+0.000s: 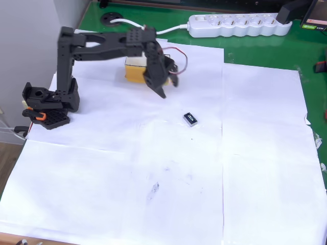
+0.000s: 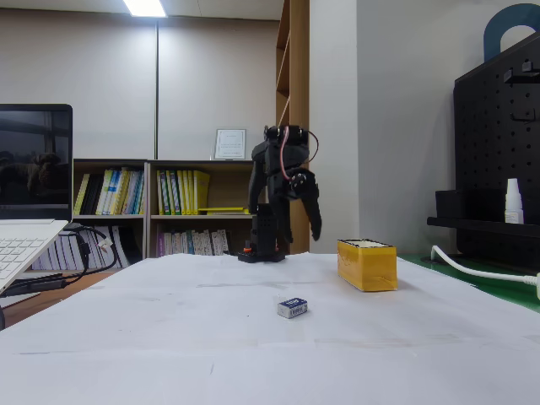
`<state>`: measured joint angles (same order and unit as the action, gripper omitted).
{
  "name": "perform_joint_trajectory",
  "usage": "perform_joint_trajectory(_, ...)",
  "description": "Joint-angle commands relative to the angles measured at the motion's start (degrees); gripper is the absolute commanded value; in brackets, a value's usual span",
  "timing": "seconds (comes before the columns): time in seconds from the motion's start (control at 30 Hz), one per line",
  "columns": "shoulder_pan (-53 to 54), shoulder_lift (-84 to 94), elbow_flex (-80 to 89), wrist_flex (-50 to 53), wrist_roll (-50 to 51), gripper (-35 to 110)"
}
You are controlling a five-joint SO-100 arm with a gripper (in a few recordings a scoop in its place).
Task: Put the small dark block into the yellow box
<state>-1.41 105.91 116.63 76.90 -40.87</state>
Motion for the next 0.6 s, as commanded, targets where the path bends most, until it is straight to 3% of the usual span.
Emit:
perform_joint_trajectory(0.0,0.6,2.5,9.2,-2.1,0.0,28)
perform_joint_trajectory(0.57,4.5,15.4,19.0,-7.1,1.9,32)
